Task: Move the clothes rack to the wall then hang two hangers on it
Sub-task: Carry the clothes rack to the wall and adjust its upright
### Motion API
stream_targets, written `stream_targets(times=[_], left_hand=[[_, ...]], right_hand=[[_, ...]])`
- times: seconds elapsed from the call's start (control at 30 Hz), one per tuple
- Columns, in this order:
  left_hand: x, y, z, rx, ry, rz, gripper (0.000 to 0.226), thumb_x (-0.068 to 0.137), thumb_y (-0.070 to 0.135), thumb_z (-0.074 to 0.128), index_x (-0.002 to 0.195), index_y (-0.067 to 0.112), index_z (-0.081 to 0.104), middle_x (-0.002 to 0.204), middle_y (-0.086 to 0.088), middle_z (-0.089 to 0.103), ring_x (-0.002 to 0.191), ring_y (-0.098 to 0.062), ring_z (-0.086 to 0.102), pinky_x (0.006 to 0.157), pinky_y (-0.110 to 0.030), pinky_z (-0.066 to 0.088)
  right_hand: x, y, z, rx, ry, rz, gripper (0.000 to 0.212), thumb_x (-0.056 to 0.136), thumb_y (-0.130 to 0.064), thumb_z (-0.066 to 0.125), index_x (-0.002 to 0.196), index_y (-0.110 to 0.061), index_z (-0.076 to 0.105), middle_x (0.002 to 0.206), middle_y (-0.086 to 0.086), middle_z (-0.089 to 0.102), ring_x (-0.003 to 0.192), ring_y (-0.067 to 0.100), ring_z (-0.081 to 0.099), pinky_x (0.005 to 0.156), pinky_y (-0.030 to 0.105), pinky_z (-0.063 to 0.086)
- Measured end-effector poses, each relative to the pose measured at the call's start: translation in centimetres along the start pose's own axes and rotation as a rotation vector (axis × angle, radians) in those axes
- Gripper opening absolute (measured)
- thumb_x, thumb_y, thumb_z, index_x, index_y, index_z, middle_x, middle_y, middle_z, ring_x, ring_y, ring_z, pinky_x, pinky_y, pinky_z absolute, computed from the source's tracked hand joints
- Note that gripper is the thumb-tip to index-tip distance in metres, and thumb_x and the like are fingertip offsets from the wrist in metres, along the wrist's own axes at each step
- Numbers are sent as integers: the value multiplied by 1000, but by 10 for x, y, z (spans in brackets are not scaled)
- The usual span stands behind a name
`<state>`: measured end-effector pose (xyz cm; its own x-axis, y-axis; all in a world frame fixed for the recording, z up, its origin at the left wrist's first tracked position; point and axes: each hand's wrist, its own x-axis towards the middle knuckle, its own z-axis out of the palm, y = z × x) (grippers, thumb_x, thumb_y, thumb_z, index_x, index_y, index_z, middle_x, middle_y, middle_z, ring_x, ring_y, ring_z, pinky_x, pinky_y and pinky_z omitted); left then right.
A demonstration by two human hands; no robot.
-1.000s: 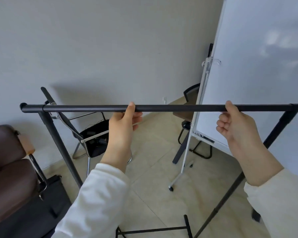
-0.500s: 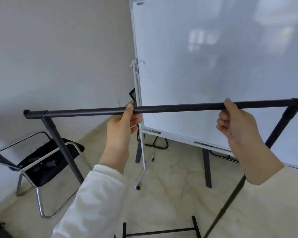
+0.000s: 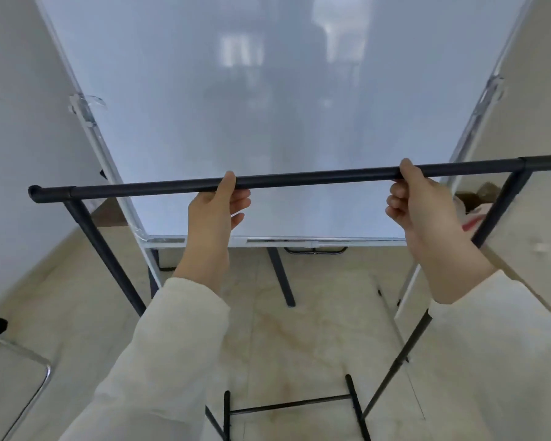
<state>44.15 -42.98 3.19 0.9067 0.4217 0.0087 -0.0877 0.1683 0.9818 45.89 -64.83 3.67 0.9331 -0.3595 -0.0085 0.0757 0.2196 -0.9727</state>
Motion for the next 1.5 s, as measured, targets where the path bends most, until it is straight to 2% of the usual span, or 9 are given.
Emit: stream_targets(times=[0.2,0.27,0.47,0.73,0.97,1.07,1.23,1.4,1.5], left_hand=[[-5,-13,70,-8,-237,-24,18,90,37,50,81,23,58,79,7,67,77,-4,63,70,-18,47],[-7,-17,91,-13,-316,-27,18,90,38,50,80,23,57,80,7,66,78,-4,63,70,-18,47],[-12,-28,149,-26,-538,-59,18,90,38,50,81,24,56,80,8,66,75,-3,62,70,-18,47],[-39,-43,224,-35,-772,-114,19,90,35,50,77,23,57,75,9,64,71,-3,60,71,-18,47],[-87,-52,296,-35,-905,-154,21,91,33,50,74,23,58,57,13,66,65,0,60,67,-14,47],[-112,-57,328,-30,-946,-178,20,90,32,51,74,22,57,54,13,66,68,-4,58,69,-19,46],[-150,-69,377,-40,-1012,-199,18,90,31,52,76,19,56,73,7,63,73,-5,59,72,-21,45],[-183,-76,425,-39,-1079,-231,18,90,30,52,77,19,55,75,4,62,70,-4,59,69,-19,46],[-201,-81,457,-34,-1110,-243,19,90,31,53,75,20,54,76,4,63,71,-4,60,67,-19,46]], right_hand=[[4,-21,-67,-75,215,-35,30,88,-33,48,61,-21,45,49,-8,41,49,10,39,47,20,34],[2,-25,-85,-49,265,-62,28,90,-30,47,63,-20,45,53,-5,39,48,9,37,51,20,33],[-3,-37,-134,-34,479,-117,28,89,-32,49,64,-20,48,41,-11,41,50,10,37,61,26,36],[-20,-51,-196,9,713,-158,22,89,-31,50,71,-20,47,40,-12,39,47,9,35,52,20,36],[-37,-64,-264,10,865,-178,24,88,-33,51,68,-20,46,33,-13,39,45,9,35,51,20,36],[-43,-71,-297,22,921,-192,24,87,-33,51,68,-20,46,42,-11,38,46,10,34,51,20,35],[-48,-81,-347,33,985,-212,25,88,-32,51,68,-19,45,50,-8,37,47,10,33,54,21,35],[-54,-94,-391,43,1042,-242,26,88,-31,51,65,-19,47,41,-12,37,45,10,33,53,21,33],[-53,-105,-416,47,1094,-250,26,89,-29,50,65,-19,46,46,-9,37,46,10,32,53,21,32]])
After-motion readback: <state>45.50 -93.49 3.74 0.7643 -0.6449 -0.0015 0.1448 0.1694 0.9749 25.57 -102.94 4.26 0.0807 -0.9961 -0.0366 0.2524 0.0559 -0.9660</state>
